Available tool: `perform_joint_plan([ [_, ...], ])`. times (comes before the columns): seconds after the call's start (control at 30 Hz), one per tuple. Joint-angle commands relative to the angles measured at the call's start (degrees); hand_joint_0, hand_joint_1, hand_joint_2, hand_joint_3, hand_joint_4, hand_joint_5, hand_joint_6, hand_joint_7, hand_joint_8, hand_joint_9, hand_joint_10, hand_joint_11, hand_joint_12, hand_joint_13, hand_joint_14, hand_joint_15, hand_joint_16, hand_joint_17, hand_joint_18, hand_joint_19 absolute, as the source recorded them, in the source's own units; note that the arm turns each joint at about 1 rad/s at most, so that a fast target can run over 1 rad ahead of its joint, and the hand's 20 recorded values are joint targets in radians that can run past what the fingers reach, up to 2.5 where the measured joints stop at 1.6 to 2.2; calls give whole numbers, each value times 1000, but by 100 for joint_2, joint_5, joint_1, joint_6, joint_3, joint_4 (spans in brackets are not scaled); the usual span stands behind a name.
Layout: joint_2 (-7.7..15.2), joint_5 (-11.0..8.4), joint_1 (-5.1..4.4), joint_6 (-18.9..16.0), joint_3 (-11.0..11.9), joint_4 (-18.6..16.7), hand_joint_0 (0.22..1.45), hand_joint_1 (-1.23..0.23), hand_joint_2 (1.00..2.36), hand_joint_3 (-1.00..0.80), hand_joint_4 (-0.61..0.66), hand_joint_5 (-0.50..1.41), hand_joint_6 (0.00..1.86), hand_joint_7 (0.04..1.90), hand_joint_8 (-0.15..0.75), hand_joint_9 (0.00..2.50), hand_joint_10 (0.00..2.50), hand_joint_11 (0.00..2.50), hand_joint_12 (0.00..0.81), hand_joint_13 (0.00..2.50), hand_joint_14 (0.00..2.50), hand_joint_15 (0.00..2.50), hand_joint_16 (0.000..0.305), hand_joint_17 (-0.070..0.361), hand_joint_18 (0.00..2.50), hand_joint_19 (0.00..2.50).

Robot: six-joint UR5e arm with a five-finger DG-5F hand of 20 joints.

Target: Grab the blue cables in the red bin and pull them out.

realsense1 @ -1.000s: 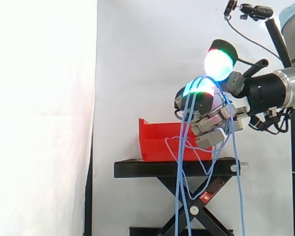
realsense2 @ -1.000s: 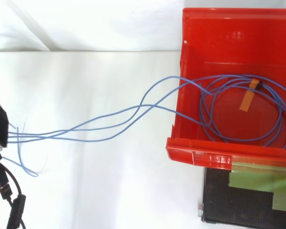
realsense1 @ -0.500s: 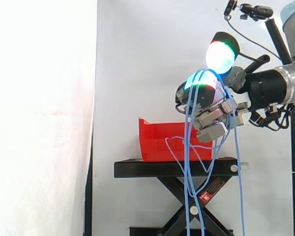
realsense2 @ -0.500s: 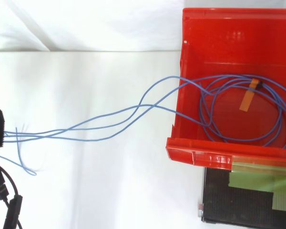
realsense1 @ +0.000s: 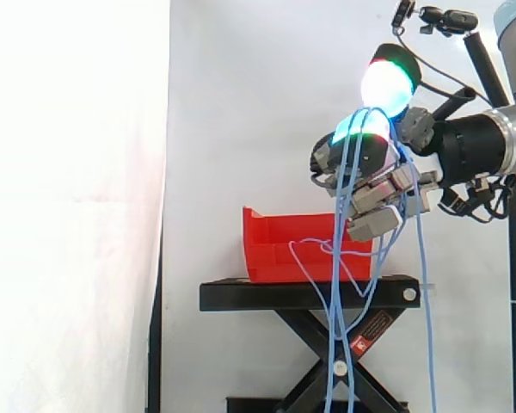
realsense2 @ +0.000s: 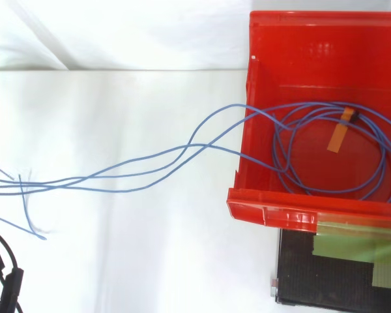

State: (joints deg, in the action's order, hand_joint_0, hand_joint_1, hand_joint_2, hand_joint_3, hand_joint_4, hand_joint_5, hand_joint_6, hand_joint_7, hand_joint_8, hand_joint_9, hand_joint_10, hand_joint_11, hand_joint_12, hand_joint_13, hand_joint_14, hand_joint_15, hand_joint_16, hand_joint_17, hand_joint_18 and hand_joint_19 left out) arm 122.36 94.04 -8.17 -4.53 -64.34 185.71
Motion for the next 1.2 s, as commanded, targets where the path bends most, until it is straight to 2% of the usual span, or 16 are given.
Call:
perform_joint_plan([
  [0.0, -2, 0, -9, 0, 1, 1, 703, -850, 1000, -1000, 287, 724, 626, 578, 320, 735, 938, 1229, 386, 788, 1358, 1030, 50, 112, 752, 1164],
  [0.73, -2, 0, -27, -9, -8, 18, 760, -941, 1000, -1000, 263, 698, 641, 574, 291, 748, 852, 1286, 359, 807, 1244, 1088, 46, 103, 743, 1148],
  [1.17, -2, 0, -18, -9, 1, 36, 789, -968, 1003, -911, 256, 637, 636, 563, 295, 739, 783, 1298, 358, 813, 1175, 1137, 45, 101, 737, 1155],
])
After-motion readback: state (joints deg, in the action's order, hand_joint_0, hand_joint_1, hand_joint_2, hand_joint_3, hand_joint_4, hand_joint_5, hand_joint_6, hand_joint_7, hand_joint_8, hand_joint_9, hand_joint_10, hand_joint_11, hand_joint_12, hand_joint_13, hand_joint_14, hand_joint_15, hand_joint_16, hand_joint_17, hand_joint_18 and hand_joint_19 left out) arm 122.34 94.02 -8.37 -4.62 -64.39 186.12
